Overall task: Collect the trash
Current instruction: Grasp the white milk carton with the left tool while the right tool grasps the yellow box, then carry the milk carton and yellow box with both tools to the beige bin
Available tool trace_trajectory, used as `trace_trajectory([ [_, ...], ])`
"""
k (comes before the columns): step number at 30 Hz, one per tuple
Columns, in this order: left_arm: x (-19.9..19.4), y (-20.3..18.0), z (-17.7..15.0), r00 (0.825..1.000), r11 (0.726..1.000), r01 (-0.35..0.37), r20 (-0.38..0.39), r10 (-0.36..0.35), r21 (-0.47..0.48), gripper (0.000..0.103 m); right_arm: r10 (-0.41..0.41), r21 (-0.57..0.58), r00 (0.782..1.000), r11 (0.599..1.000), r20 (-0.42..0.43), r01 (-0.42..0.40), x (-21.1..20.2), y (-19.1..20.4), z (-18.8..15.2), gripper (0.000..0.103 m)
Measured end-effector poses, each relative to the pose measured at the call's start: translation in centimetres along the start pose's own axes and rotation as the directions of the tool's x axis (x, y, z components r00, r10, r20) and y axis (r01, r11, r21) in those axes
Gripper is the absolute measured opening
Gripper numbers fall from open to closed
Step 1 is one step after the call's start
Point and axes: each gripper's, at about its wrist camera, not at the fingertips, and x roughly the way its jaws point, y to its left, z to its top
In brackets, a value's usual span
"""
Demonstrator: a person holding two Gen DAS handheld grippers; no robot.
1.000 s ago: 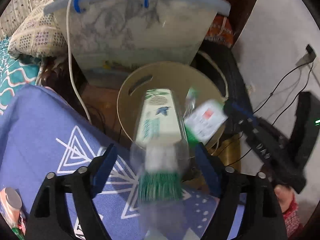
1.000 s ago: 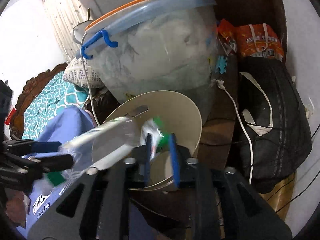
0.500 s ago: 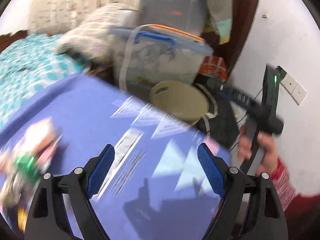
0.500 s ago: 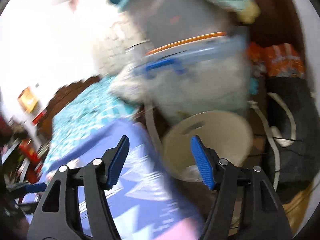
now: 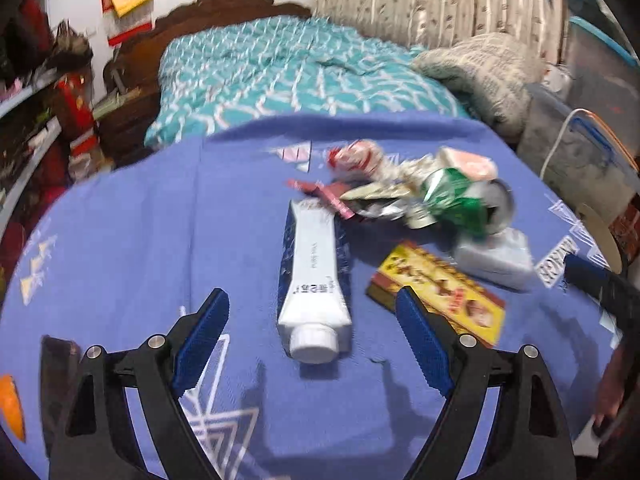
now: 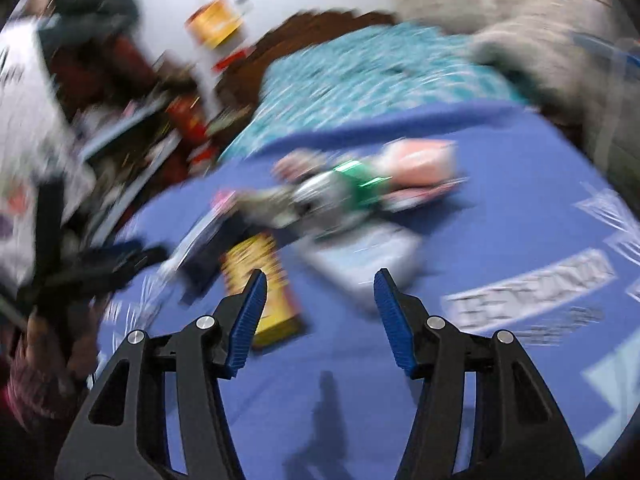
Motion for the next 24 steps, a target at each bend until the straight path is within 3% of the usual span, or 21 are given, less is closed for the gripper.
trace_trajectory([
  [2, 1.6, 0.0, -0.1, 1.000, 1.000, -0.015, -0.025, 0.015, 0.005, 0.081, 0.019, -0.047, 0.998, 0.999, -0.061, -0.022, 2.1, 1.9, -0.4, 0.062],
  [4, 3.4, 0.1, -0.1, 0.998, 1.000, -0.019, -0.058, 0.019, -0.007, 0.077, 0.032, -0.077, 0.993, 0.996, -0.109, -0.040, 3.8, 3.4, -1.0, 0.079],
  [5, 4.1, 0.3, -0.2, 0.997, 1.000, 0.005, -0.079, -0.007, -0.026, 0.065, 0.014, -0.102, 0.992, 0.994, -0.123, -0.027, 4.4, 3.9, -1.2, 0.084],
  [6, 4.8, 0.3, -0.1, 0.994, 0.999, 0.029, -0.102, -0.033, -0.039, 0.050, -0.009, -0.131, 0.991, 0.991, -0.130, -0.009, 4.9, 4.2, -1.5, 0.084],
  [10, 4.8, 1.5, -1.2, 0.992, 0.994, 0.074, -0.097, -0.081, -0.076, 0.048, -0.083, -0.204, 0.981, 0.978, -0.175, 0.047, 7.1, 5.1, -1.7, 0.082],
  [14, 2.2, 3.0, -3.8, 0.990, 0.992, 0.093, -0.098, -0.101, -0.088, 0.048, -0.126, -0.247, 0.970, 0.966, -0.206, 0.073, 7.9, 5.3, -2.1, 0.064],
  [18, -0.3, 3.8, -6.1, 0.982, 0.983, 0.157, -0.093, -0.166, -0.099, 0.048, -0.060, -0.262, 0.978, 0.965, -0.201, 0.006, 5.9, 6.0, -3.3, 0.063],
  [21, -2.8, 3.2, -7.8, 0.969, 0.969, 0.225, -0.078, -0.233, -0.099, 0.048, 0.099, -0.138, 0.964, 0.981, -0.246, -0.136, 3.4, 5.2, -4.5, 0.063],
  [24, -4.8, 2.4, -8.3, 0.951, 0.949, 0.303, -0.042, -0.307, -0.091, 0.048, 0.181, -0.032, 0.957, 0.981, -0.227, -0.193, 0.3, 3.4, -5.9, 0.063],
])
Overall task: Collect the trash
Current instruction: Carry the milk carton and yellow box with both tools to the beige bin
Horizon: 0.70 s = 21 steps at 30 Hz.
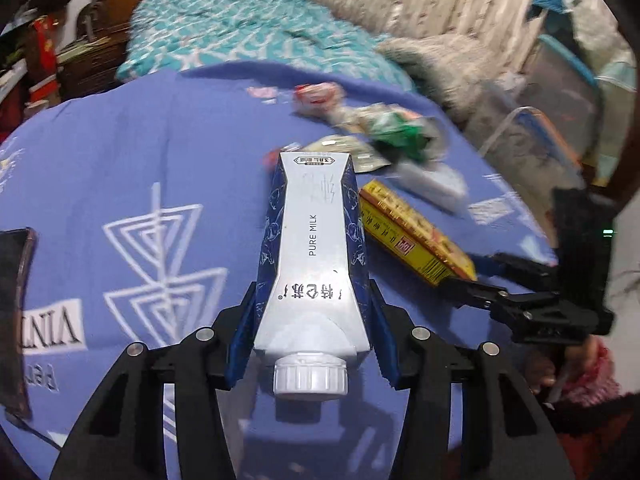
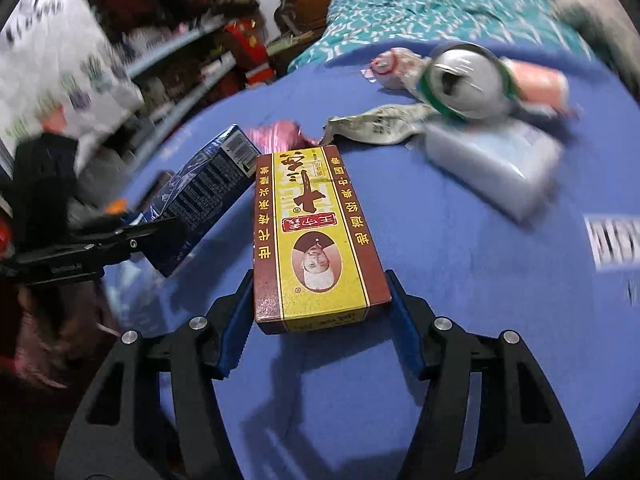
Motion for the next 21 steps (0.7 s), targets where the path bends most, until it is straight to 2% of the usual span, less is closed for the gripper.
trace_trajectory([
  [2, -1.0, -1.4, 0.2, 0.998, 0.999, 0.048, 0.030, -0.048, 0.019, 0.048, 0.014, 0.061, 0.999, 0.998, 0.038, -0.017, -2.5, -1.2, -1.3, 0.063],
  [5, -1.3, -3.3, 1.3, 0.994, 0.994, 0.097, 0.052, -0.100, 0.054, 0.048, -0.024, 0.133, 0.992, 0.991, 0.127, 0.007, -6.4, -3.2, -2.7, 0.063],
  [9, 1.3, -7.6, 3.3, 0.992, 0.982, 0.124, 0.015, -0.127, 0.144, 0.048, -0.155, 0.231, 0.963, 0.967, 0.220, 0.102, -10.9, -6.0, -4.3, 0.063],
  [15, 7.2, -14.1, 3.7, 0.983, 0.942, 0.177, -0.091, -0.158, 0.285, 0.048, -0.295, 0.337, 0.924, 0.919, 0.245, 0.204, -14.2, -9.3, -6.9, 0.063],
  [19, 10.5, -16.9, 3.3, 0.977, 0.920, 0.197, -0.148, -0.155, 0.337, 0.048, -0.385, 0.356, 0.893, 0.888, 0.233, 0.290, -15.2, -10.3, -7.9, 0.063],
  [21, 11.6, -18.2, 3.1, 0.978, 0.910, 0.186, -0.158, -0.135, 0.370, 0.048, -0.429, 0.356, 0.876, 0.871, 0.219, 0.338, -15.1, -10.5, -8.1, 0.063],
])
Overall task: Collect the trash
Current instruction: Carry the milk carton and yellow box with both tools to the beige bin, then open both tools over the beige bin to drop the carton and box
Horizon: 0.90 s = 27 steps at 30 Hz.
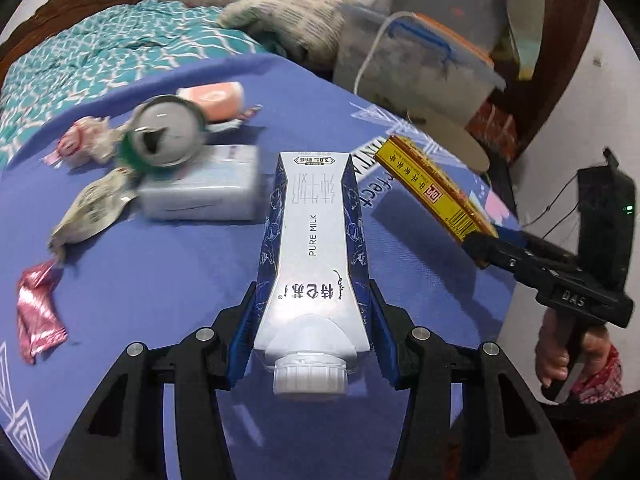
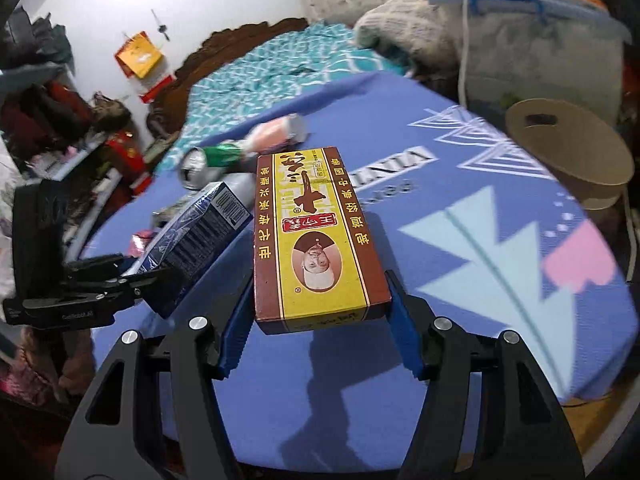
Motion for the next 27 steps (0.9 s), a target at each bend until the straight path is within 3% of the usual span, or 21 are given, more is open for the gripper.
trace_trajectory([
  [3, 1.3, -1.5, 0.4, 1.000, 0.998, -0.021, -0.006, 0.022, 0.054, 0.048, -0.078, -0.032, 0.997, 0.996, 0.001, 0.078, 0.6, -0.2, -0.4, 0.063],
  [8, 3.4, -3.5, 0.8, 0.999, 0.994, -0.011, -0.041, 0.015, 0.107, 0.048, -0.101, -0.012, 0.995, 0.995, -0.024, 0.101, 1.7, -1.5, -0.7, 0.063],
  [11, 4.2, -4.3, 1.3, 0.999, 0.990, -0.021, -0.047, 0.028, 0.140, 0.048, -0.075, 0.003, 0.997, 0.997, -0.020, 0.075, 1.6, -2.0, -0.7, 0.063],
  [15, 4.9, -5.4, 4.0, 0.998, 0.987, 0.033, -0.063, -0.024, 0.155, 0.048, -0.017, 0.130, 0.999, 0.991, 0.050, 0.010, -0.7, -5.2, 0.2, 0.063],
  [21, 7.2, -10.6, 10.6, 0.994, 0.961, 0.107, -0.048, -0.098, 0.256, 0.048, -0.201, 0.229, 0.966, 0.960, 0.163, 0.161, -4.1, -12.3, 4.2, 0.063],
  [24, 10.7, -14.4, 14.9, 0.983, 0.943, 0.175, -0.110, -0.149, 0.283, 0.048, -0.263, 0.301, 0.954, 0.930, 0.143, 0.211, -3.8, -16.8, 5.9, 0.063],
  [27, 14.9, -17.2, 18.3, 0.973, 0.939, 0.195, -0.179, -0.148, 0.283, 0.048, -0.348, 0.329, 0.933, 0.895, 0.097, 0.300, -2.6, -20.8, 7.3, 0.063],
])
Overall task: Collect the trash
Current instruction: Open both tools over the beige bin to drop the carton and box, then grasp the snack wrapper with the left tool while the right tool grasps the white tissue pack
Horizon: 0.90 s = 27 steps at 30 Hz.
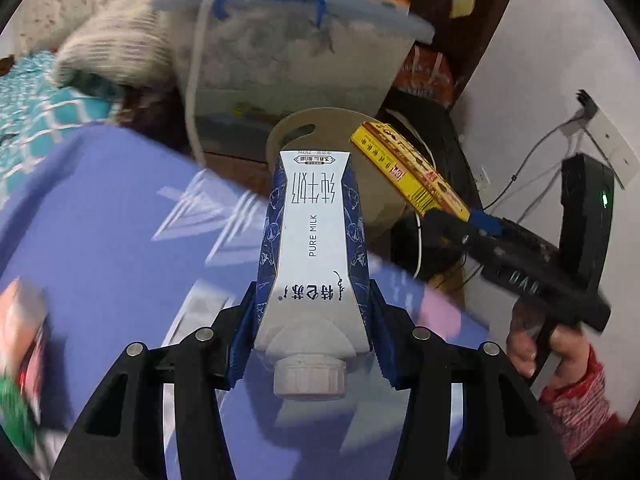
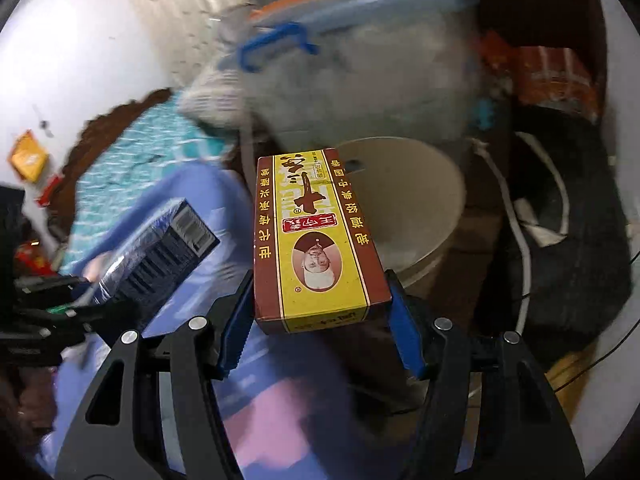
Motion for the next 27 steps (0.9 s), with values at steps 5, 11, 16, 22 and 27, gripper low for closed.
trace_trajectory([
  [5, 4.7, -1.4, 4.7, 0.998, 1.000, -0.013, -0.059, 0.014, 0.022, 0.049, -0.037, 0.048, 0.999, 0.998, -0.037, 0.039, 2.7, -2.1, 1.5, 0.066],
  [11, 6.9, -2.0, 7.0, 0.993, 0.994, -0.109, -0.049, 0.109, 0.013, 0.077, -0.060, 0.048, 0.997, 0.997, 0.041, 0.058, 2.0, -2.8, 2.4, 0.081],
  [16, 2.7, -2.2, 5.1, 0.993, 0.994, -0.106, 0.047, 0.106, 0.008, 0.077, -0.058, 0.077, 0.991, 0.996, 0.125, 0.049, -1.1, -2.1, 1.5, 0.075],
  [22, -4.6, -1.9, -3.7, 0.981, 0.993, -0.120, 0.157, 0.115, 0.022, 0.077, 0.087, 0.044, 0.985, 0.995, 0.147, -0.095, -3.6, 2.3, -0.2, 0.064],
  [27, -10.7, 0.7, -13.0, 0.954, 0.980, -0.197, 0.224, 0.197, -0.024, 0.077, 0.260, -0.065, 0.965, 0.964, 0.028, -0.258, -2.9, 10.2, -2.8, 0.063],
])
